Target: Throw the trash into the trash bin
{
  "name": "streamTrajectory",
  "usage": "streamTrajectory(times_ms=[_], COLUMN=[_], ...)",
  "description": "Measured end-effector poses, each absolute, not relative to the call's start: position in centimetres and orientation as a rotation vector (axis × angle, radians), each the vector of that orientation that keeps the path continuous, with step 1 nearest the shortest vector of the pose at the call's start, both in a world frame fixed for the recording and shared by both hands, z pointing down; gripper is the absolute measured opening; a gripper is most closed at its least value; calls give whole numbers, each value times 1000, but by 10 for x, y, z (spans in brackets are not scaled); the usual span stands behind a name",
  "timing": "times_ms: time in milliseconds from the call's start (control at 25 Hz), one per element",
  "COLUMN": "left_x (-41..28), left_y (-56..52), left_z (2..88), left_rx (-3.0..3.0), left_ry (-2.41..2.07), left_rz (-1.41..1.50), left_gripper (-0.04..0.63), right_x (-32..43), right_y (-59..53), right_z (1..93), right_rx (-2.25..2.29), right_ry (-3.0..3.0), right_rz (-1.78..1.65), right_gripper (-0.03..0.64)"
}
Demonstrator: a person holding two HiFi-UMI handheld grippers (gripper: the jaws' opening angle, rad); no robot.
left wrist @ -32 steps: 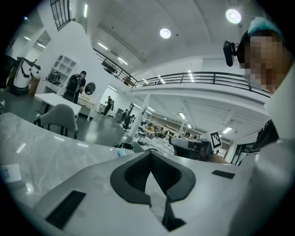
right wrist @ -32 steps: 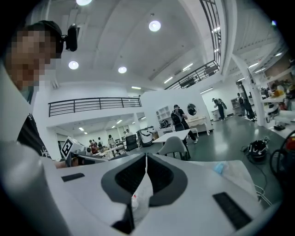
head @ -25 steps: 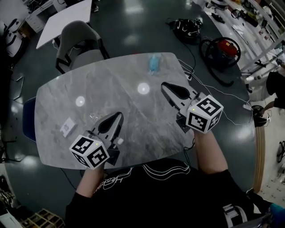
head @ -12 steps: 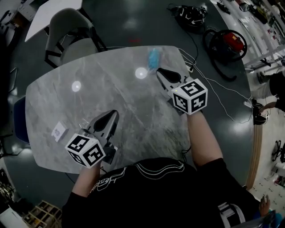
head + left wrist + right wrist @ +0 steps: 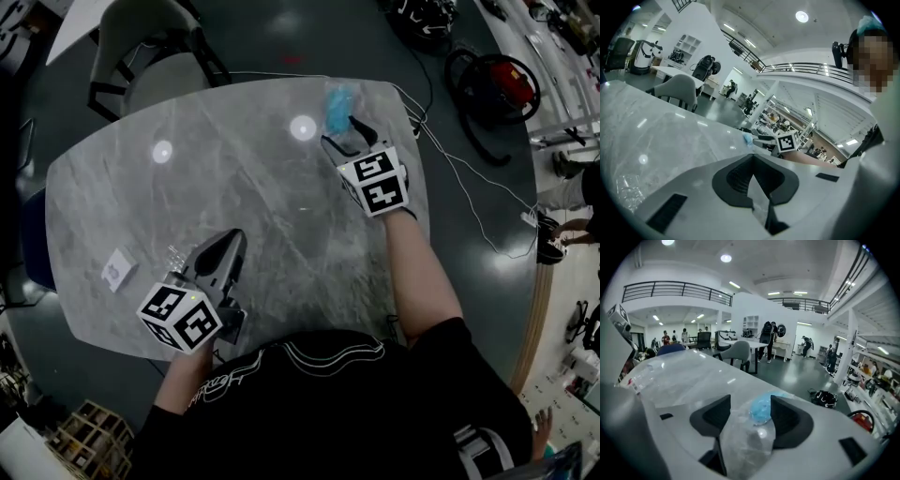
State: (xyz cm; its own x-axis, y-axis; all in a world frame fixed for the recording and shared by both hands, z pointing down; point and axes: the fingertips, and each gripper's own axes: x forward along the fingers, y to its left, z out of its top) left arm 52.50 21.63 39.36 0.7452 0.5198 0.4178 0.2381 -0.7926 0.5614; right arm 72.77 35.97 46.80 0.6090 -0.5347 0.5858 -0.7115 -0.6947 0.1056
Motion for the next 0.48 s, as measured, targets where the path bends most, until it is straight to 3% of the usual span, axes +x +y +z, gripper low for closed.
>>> streamTrajectory(times_ms=[480], left_x=[523], left_y=[200], left_z=[409], left_rx=[2451], left_ry=[518], left_rz=[833], left_gripper=[6], right_x=[751], right_y=[362], right_z=[527], right_rx=[2355], right_ry=[-863], right_rz=[956], right_gripper=[255])
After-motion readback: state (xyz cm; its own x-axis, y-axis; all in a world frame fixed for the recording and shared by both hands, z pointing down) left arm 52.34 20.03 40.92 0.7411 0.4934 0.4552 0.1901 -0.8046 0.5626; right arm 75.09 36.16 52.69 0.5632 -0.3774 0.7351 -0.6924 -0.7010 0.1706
